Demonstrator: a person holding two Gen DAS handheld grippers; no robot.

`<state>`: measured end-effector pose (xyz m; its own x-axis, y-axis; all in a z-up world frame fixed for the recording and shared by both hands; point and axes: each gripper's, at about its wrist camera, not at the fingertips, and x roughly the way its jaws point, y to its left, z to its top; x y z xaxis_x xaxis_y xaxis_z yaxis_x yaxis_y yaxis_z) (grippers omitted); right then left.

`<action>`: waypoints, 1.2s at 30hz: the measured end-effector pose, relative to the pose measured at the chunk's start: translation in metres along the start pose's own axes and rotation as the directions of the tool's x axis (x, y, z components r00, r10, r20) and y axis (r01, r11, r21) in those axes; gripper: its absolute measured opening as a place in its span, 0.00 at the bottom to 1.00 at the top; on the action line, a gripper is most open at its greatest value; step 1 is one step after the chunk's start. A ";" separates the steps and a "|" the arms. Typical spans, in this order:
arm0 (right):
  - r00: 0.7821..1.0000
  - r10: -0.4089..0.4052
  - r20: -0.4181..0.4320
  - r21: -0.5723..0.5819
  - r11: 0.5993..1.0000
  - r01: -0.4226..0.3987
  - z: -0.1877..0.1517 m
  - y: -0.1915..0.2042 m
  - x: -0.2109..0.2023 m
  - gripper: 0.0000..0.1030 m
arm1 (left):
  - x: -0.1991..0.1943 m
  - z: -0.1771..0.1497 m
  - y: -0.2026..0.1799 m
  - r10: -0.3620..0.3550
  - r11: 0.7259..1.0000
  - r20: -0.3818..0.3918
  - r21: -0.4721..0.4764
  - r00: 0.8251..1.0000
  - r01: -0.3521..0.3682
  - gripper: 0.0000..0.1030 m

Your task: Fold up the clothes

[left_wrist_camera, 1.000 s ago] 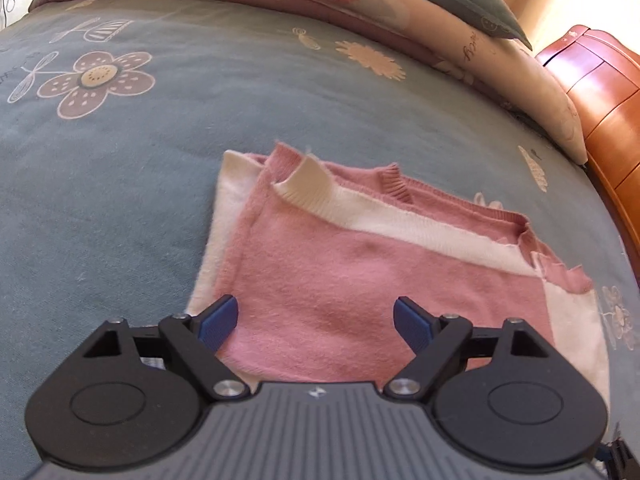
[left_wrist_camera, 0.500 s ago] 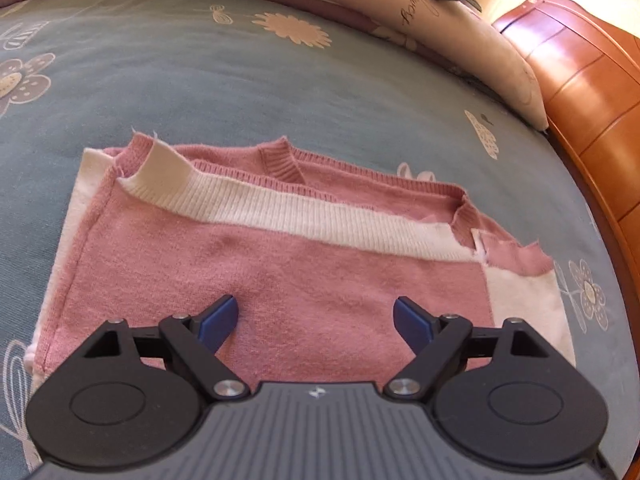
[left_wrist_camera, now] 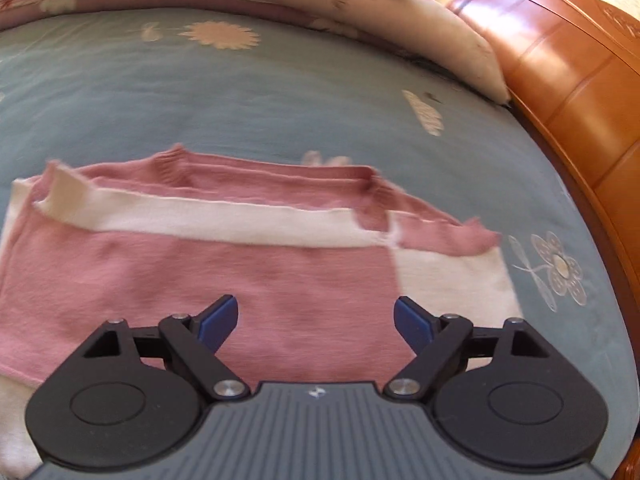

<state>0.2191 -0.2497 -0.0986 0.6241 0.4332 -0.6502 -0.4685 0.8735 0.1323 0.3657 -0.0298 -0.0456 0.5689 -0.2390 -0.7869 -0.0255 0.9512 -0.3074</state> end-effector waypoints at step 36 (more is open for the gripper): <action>0.997 -0.002 0.079 0.051 0.999 -0.002 0.007 -0.017 -0.018 1.00 | -0.097 -0.003 0.007 0.074 0.994 0.069 0.077 0.995 -0.079 0.85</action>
<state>0.2204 -0.2704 -0.0842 0.6729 0.4476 -0.5890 -0.4368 0.8830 0.1719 0.3078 -0.0008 0.0272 0.6210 -0.1540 -0.7685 -0.0073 0.9793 -0.2022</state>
